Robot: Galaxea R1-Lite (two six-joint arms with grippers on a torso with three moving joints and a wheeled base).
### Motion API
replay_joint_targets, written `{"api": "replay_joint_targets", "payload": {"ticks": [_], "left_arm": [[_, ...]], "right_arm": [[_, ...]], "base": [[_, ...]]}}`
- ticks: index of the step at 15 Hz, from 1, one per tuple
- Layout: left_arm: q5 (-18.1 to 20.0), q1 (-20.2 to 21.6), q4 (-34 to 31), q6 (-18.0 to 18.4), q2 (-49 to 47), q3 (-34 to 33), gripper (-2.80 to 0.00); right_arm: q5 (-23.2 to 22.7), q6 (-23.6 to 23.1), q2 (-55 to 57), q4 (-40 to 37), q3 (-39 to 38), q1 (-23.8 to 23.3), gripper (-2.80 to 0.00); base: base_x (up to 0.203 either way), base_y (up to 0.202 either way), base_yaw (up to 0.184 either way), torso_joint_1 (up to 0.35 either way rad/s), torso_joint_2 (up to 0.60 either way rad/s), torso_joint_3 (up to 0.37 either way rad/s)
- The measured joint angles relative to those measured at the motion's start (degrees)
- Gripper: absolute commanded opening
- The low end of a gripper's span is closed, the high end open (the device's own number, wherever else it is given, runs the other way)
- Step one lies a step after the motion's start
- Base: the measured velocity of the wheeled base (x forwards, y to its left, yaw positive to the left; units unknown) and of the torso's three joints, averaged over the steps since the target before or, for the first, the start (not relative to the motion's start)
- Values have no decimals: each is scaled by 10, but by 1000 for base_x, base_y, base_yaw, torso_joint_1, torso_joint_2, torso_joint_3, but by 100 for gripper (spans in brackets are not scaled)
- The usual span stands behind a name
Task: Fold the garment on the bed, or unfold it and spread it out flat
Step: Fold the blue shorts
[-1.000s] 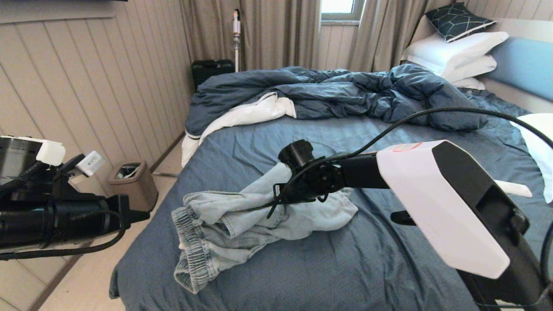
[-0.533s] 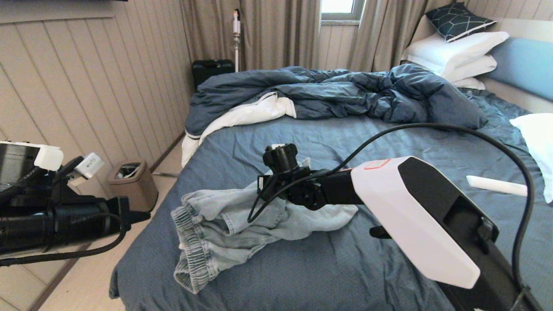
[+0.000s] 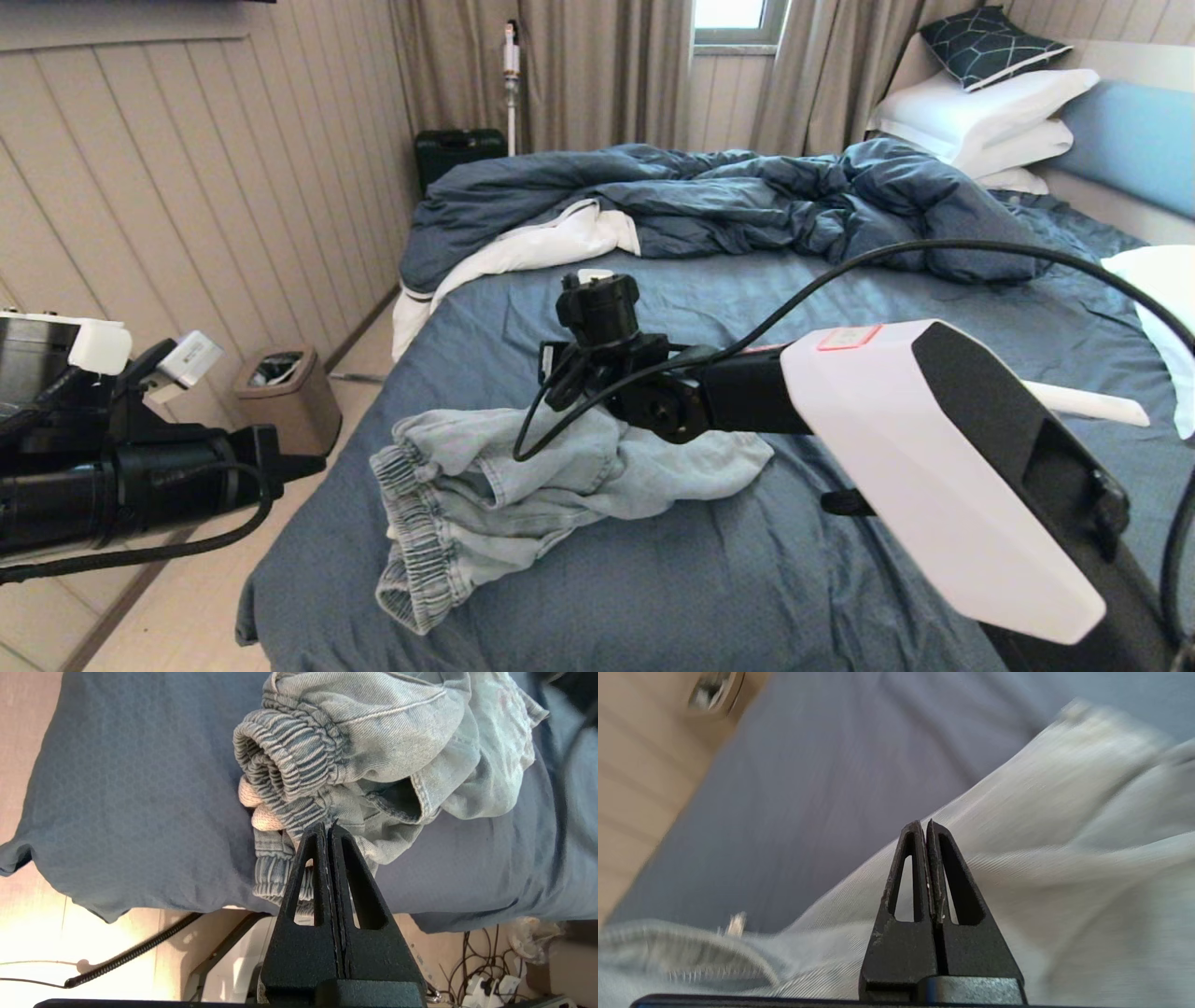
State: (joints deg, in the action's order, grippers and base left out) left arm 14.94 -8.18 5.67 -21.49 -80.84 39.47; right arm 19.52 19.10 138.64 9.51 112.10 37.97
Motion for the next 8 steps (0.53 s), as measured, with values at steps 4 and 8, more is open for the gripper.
{"api": "replay_joint_targets", "payload": {"ticks": [4,8], "left_arm": [[1,0,-2,1,9,-1,-280],[1,-1,0,4,8,1,-280]], "right_arm": [[-1,-2,-51,-109,-23,-80,-280],[-34,1,-52,-231,-19,-137,-280]], "base": [[0,0,0,0,0,0],[0,0,0,0,0,0]]}}
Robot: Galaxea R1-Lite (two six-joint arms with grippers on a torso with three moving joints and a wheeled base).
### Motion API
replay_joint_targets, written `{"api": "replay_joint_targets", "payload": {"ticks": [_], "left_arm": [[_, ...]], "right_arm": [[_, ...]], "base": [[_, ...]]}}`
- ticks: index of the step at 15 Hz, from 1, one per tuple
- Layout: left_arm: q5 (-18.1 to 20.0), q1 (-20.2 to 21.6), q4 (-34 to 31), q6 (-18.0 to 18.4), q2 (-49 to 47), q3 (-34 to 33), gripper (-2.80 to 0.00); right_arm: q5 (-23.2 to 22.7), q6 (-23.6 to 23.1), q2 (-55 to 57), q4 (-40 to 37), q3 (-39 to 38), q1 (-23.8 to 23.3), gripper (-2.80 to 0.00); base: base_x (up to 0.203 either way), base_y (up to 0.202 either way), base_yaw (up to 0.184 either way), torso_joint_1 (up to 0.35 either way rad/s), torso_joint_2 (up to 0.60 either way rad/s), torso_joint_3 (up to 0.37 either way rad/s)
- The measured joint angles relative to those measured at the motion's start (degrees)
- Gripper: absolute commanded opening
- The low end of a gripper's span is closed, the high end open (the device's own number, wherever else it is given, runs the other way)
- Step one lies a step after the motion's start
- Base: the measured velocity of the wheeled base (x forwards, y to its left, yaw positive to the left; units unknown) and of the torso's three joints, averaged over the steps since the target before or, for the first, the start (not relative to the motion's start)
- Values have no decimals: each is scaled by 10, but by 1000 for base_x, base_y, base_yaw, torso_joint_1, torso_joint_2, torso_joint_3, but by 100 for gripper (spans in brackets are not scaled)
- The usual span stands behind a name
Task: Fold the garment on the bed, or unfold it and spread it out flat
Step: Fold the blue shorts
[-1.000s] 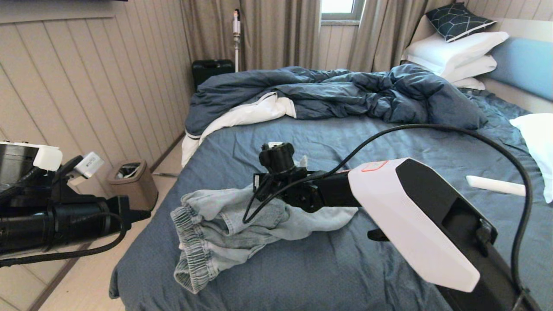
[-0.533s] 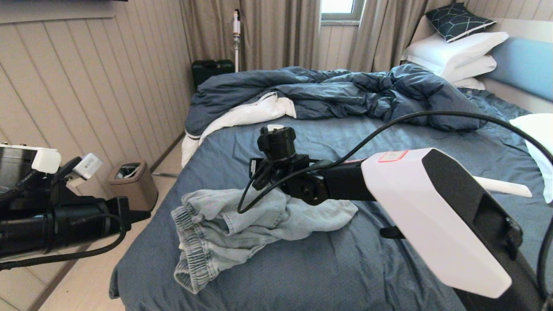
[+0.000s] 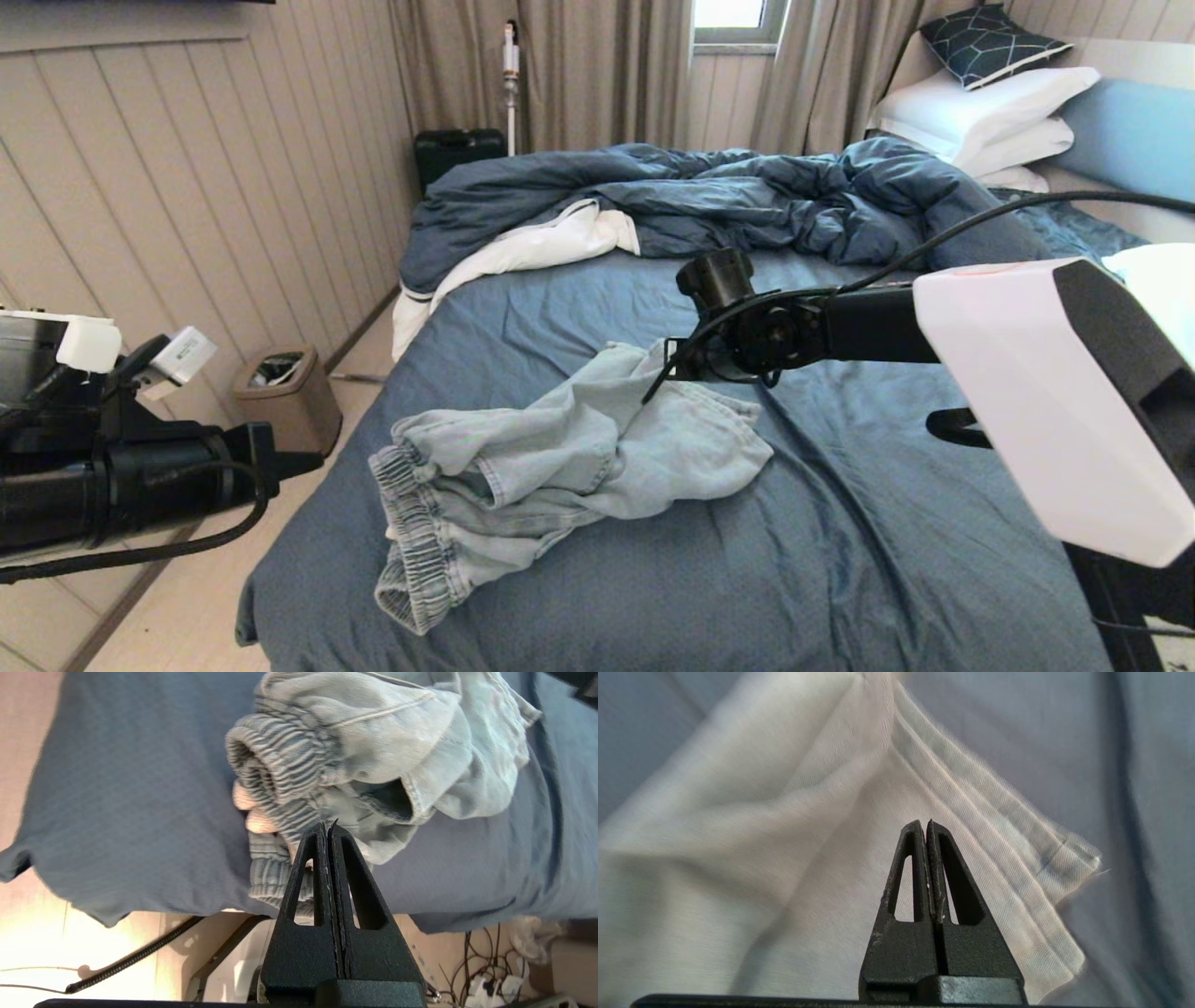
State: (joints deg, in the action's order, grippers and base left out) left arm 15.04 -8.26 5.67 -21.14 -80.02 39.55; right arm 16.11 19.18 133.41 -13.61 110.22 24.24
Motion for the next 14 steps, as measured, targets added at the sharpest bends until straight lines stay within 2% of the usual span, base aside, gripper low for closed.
{"api": "replay_joint_targets", "payload": {"ticks": [5,8,14], "left_arm": [[-2,1,1,-2,5,-9,-280],[-2,1,21,-2,6,-23,-280],[-2,1,84,0,10,-67,-280]], "right_arm": [[-3,-3,53,25,19,-2,-280],[-2,-4,82,55,19,25,-280],[10,-5,124,189,23,57,-280]], "base": [[0,0,0,0,0,0],[0,0,0,0,0,0],[0,0,0,0,0,0]]}}
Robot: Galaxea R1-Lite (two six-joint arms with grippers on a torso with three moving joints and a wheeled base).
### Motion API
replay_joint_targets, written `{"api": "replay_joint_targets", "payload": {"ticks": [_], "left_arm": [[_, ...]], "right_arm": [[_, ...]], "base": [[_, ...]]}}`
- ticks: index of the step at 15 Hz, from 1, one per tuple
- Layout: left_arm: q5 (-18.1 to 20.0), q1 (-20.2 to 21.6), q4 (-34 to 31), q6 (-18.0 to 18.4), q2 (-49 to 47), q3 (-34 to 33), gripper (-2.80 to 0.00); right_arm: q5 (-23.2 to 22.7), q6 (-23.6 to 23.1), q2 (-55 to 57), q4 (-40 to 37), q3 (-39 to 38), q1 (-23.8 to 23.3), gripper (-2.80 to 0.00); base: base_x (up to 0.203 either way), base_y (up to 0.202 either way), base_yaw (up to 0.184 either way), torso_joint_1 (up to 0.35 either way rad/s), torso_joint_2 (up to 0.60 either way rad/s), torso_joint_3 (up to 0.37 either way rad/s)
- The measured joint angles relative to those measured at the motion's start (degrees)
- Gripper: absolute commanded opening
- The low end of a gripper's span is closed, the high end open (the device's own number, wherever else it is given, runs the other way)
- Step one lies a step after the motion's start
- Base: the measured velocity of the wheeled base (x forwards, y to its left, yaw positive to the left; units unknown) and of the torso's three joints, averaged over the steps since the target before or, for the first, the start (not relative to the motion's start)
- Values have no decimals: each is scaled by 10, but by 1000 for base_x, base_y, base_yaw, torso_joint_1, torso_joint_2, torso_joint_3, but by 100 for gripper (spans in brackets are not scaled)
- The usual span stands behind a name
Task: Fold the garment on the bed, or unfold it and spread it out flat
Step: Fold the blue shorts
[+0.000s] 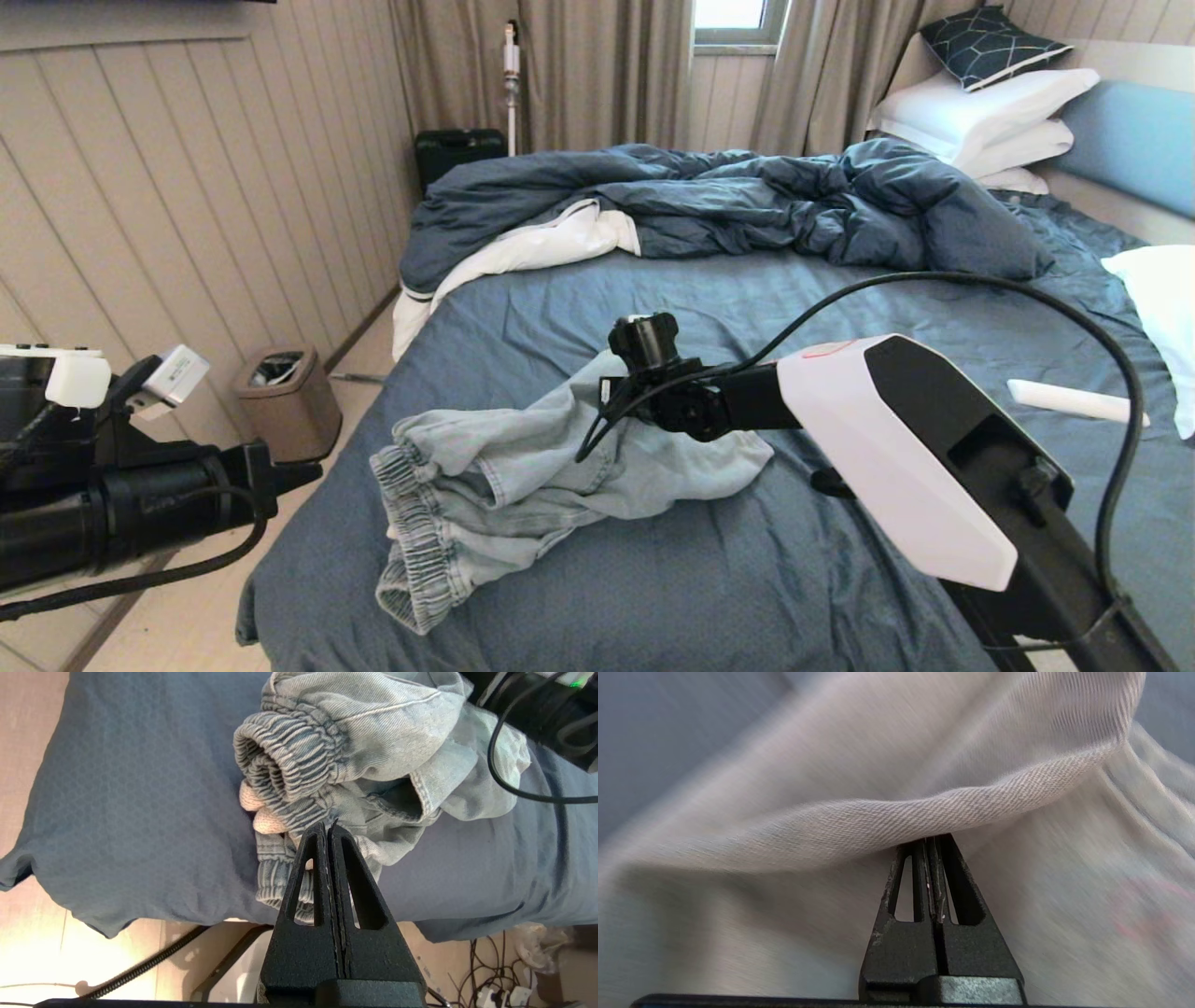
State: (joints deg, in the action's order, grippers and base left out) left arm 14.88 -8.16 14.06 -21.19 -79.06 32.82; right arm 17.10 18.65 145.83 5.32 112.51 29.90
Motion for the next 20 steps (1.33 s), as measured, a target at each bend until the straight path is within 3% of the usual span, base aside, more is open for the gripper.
{"api": "replay_joint_targets", "payload": {"ticks": [3,8,10,13,14,16,20], "left_arm": [[1,0,9,-1,2,-10,-280],[1,0,11,-3,6,-15,-280],[1,0,11,-2,13,-16,-280],[1,-1,10,-2,18,-11,-280],[1,-1,10,-1,18,-8,-280],[1,-1,7,-1,14,-1,-280],[0,-2,5,-2,-8,22,-280]], "right_arm": [[41,0,-1,66,0,6,-280],[59,-14,-46,76,-1,20,-280],[63,-15,-71,52,-6,7,-280],[48,-10,-119,-61,-14,-57,-280],[34,-9,-129,-97,-15,-84,0],[-14,-4,-142,-164,-16,-126,0],[-192,-4,-148,-262,-8,-195,0]], "base": [[0,0,0,0,0,0],[0,0,0,0,0,0],[0,0,0,0,0,0],[0,0,0,0,0,0],[0,0,0,0,0,0],[0,0,0,0,0,0],[0,0,0,0,0,0]]}}
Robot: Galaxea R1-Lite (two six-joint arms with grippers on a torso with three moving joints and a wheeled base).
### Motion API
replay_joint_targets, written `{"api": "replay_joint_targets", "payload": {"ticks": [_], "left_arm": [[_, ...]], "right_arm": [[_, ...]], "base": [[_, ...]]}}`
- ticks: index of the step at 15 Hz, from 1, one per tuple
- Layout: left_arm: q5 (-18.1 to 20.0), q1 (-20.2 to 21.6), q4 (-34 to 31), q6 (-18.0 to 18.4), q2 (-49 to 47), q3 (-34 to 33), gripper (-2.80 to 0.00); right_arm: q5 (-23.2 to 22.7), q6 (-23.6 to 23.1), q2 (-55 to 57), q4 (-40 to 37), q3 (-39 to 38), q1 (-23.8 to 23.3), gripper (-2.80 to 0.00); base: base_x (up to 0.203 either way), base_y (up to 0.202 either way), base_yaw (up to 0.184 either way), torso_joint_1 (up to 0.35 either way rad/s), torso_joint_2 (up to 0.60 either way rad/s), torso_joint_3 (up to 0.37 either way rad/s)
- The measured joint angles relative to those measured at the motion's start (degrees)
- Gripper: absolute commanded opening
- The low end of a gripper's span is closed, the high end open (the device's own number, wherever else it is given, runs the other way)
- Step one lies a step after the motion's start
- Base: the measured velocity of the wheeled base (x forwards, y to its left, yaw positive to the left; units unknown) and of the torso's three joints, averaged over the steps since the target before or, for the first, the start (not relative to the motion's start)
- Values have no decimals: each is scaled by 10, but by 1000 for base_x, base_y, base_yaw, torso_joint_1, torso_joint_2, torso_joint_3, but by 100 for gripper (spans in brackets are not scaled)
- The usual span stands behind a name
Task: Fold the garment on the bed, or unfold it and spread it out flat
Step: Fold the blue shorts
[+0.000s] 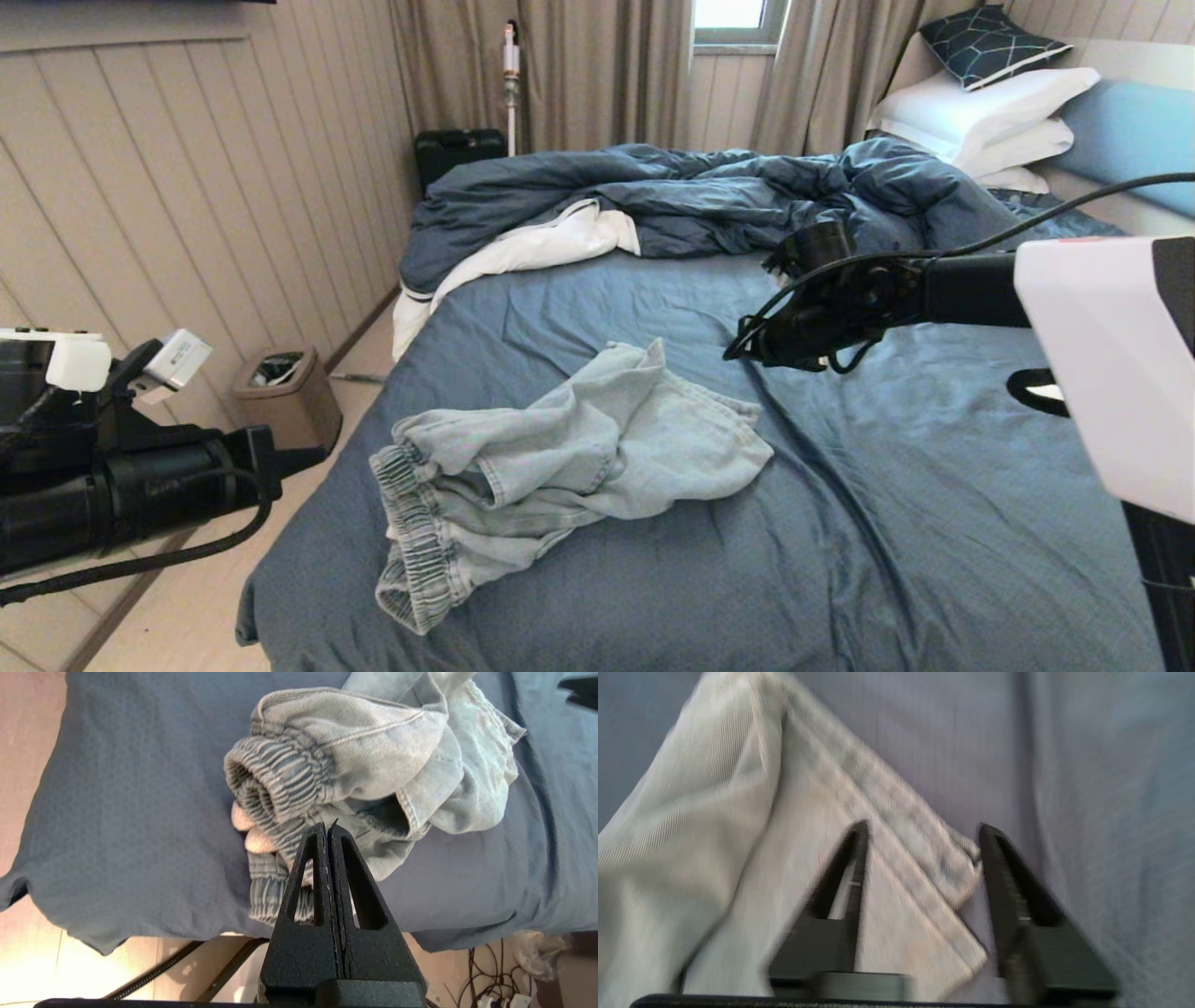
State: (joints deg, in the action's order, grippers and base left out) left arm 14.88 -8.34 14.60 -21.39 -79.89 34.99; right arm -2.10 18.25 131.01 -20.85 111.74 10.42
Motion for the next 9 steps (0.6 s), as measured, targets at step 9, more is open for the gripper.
{"api": "replay_joint_targets", "payload": {"ticks": [9], "left_arm": [[0,-2,2,1,-23,6,-280]], "right_arm": [[-41,-60,59,-1,2,-13,0]], "base": [[0,0,0,0,0,0]]}}
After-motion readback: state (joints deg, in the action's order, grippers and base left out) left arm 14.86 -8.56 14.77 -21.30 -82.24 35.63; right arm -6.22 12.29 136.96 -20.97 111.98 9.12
